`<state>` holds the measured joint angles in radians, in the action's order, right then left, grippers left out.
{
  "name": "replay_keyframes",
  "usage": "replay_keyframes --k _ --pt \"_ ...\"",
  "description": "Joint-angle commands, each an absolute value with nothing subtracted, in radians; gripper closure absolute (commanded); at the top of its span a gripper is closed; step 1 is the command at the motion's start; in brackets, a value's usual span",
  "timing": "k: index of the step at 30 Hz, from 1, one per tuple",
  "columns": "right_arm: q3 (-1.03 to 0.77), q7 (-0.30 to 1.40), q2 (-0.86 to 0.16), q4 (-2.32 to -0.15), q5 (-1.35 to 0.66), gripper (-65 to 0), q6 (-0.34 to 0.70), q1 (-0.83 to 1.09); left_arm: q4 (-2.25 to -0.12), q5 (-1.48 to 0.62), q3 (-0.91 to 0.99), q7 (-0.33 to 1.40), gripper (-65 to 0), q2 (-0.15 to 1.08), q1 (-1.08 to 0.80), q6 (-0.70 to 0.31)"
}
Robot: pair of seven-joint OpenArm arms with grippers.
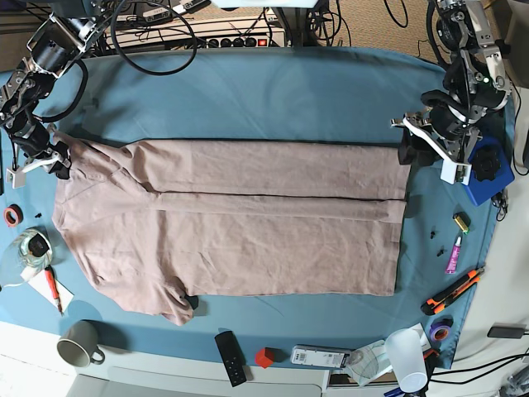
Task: Fold the T-shirt properly
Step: 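Move both grippers to the folded edge corners and grasp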
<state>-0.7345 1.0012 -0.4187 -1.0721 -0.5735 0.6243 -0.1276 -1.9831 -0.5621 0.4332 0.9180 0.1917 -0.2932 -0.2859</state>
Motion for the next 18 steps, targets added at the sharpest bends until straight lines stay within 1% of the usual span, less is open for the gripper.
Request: replay_keyframes --k 1,3,8,16,18 --pt "-0.729 1.055 -0.424 -1.071 -0.549 -20.9 0.623 -0.130 -2.003 -0.555 0.436 0.877 -25.2 0.199 -0.288 -0.290" --pt "-0.729 1.055 -0.424 -1.071 -0.549 -20.9 0.623 -0.130 -2.003 -0.532 0.436 0.847 -25.2 0.196 -0.286 -0.290" --pt "-0.729 1.073 -0.424 -1.071 -0.549 -20.9 0.624 -0.130 -1.997 -0.531 0.434 0.844 -25.2 0.179 -0.256 -0.286" --pt "-0.729 1.099 -0.430 -1.071 -0.549 -20.9 0.624 -0.130 -1.888 -0.532 0.434 0.864 -25.2 0.175 -0.190 -0.285" --pt "-0.729 1.099 -0.430 -1.071 -0.549 -20.9 0.624 -0.130 -1.856 -0.533 0.434 0.883 -25.2 0.175 -0.180 -0.269"
